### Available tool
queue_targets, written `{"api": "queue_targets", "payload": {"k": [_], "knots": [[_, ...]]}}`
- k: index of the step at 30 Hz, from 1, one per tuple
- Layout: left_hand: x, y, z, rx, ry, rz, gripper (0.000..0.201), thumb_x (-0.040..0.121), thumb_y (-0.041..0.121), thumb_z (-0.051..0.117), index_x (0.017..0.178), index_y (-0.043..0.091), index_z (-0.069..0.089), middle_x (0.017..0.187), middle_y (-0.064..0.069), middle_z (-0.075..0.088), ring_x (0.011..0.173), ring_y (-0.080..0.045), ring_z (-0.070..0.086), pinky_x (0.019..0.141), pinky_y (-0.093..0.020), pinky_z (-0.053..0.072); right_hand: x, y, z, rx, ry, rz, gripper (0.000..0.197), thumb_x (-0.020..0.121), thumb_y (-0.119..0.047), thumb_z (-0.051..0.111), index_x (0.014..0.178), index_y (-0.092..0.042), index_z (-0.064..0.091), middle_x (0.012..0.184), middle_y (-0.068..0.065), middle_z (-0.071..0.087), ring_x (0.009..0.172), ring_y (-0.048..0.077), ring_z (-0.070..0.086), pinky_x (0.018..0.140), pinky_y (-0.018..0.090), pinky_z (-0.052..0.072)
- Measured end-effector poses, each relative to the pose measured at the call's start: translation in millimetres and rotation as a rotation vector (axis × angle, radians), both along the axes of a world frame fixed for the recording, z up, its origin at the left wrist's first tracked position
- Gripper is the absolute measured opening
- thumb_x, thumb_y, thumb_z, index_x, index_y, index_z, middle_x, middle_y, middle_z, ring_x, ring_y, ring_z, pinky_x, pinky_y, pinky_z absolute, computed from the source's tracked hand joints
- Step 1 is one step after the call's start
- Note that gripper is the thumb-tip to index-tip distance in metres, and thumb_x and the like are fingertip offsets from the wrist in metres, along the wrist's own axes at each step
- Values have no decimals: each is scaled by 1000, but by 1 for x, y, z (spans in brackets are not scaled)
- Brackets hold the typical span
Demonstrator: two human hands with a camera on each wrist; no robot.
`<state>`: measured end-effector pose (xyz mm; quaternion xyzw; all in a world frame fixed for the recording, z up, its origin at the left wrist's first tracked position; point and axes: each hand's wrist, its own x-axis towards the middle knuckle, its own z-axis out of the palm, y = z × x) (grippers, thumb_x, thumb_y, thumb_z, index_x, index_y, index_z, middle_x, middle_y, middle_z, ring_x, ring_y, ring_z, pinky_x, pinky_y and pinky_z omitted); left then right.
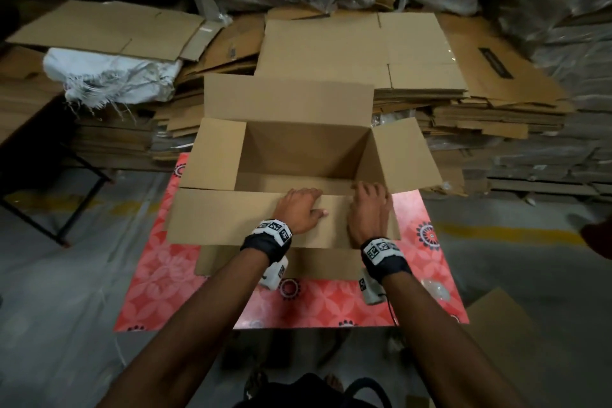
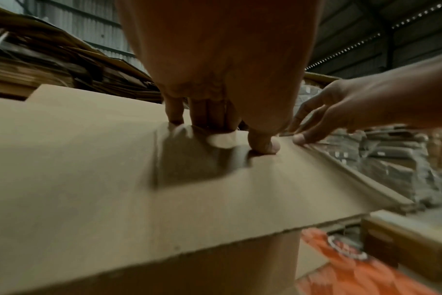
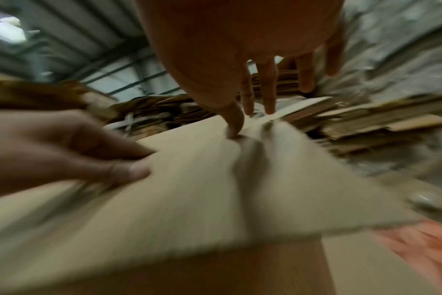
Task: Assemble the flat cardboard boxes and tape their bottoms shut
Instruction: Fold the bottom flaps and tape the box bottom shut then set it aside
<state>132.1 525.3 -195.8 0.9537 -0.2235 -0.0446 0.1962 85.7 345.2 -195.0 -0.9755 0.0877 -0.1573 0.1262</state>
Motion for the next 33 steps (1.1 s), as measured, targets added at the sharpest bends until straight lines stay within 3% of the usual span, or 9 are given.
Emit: {"api": "queue_targets", "payload": {"k": [4, 7, 9, 16, 19, 22, 25, 29, 33], "knots": [[13, 43, 16, -174, 171, 121, 47, 98, 29, 61, 143, 17, 57, 137, -13, 64, 128, -31, 58, 110, -37, 44, 8, 59, -2, 59, 56, 246, 39, 90, -37, 56, 123, -20, 67, 123, 3, 67, 122, 29, 53, 101, 48, 34], [23, 88, 28, -117, 173, 245, 42, 101, 31, 58, 140, 18, 58, 137, -14, 62, 132, -32, 51, 109, -38, 42, 23, 101, 6, -6, 151, 379, 43, 93, -51, 59, 128, -25, 65, 125, 0, 68, 122, 27, 54, 103, 47, 34], [28, 119, 34, -57, 146, 302, 43, 99, 34, 60, 138, 16, 60, 135, -15, 63, 129, -34, 55, 106, -41, 46, 31, 129, 13, 4, 196, 423, 42, 93, -49, 61, 127, -25, 65, 123, 3, 68, 116, 29, 58, 100, 44, 37], [49, 182, 34, 139, 127, 382, 55, 95, 41, 62, 146, 23, 49, 141, -15, 50, 132, -41, 47, 103, -52, 46, 25, 167, 9, 35, 182, 321, 12, 88, -24, 73, 98, -18, 69, 109, 9, 71, 95, 36, 64, 91, 41, 48], [59, 178, 33, 190, 114, 416, 68, 89, 54, 65, 149, 32, 42, 145, -16, 40, 131, -45, 41, 101, -57, 44, 26, 169, 5, 25, 177, 309, 13, 90, -22, 70, 102, -19, 69, 113, 6, 70, 96, 34, 63, 99, 45, 46], [64, 166, 26, 271, 77, 470, 75, 79, 65, 68, 142, 33, 43, 143, -17, 34, 126, -47, 42, 93, -59, 46, 29, 171, 2, 59, 173, 264, 20, 91, -21, 69, 111, -20, 73, 117, 5, 69, 99, 33, 63, 106, 46, 43], [65, 163, 26, 314, 5, 493, 66, 79, 52, 71, 133, 22, 49, 128, -14, 43, 112, -40, 51, 79, -50, 50, 31, 170, -4, 107, 162, 240, 31, 90, -21, 70, 122, -22, 72, 124, 2, 68, 106, 30, 65, 116, 46, 34], [58, 182, 45, 109, -158, 475, 65, 85, 48, 63, 139, 17, 46, 152, -19, 30, 134, -40, 36, 94, -54, 50, 27, 173, -9, 175, 122, 191, 36, 89, -16, 72, 125, -20, 73, 129, 2, 68, 112, 30, 63, 121, 46, 30], [51, 224, 68, 21, -578, 522, 50, 81, 15, 51, 130, 13, 56, 140, -21, 45, 139, -41, 36, 102, -55, 49, 27, 182, -14, 245, 57, 135, 35, 83, -6, 76, 118, -14, 76, 123, 6, 71, 107, 35, 63, 116, 52, 38]]}}
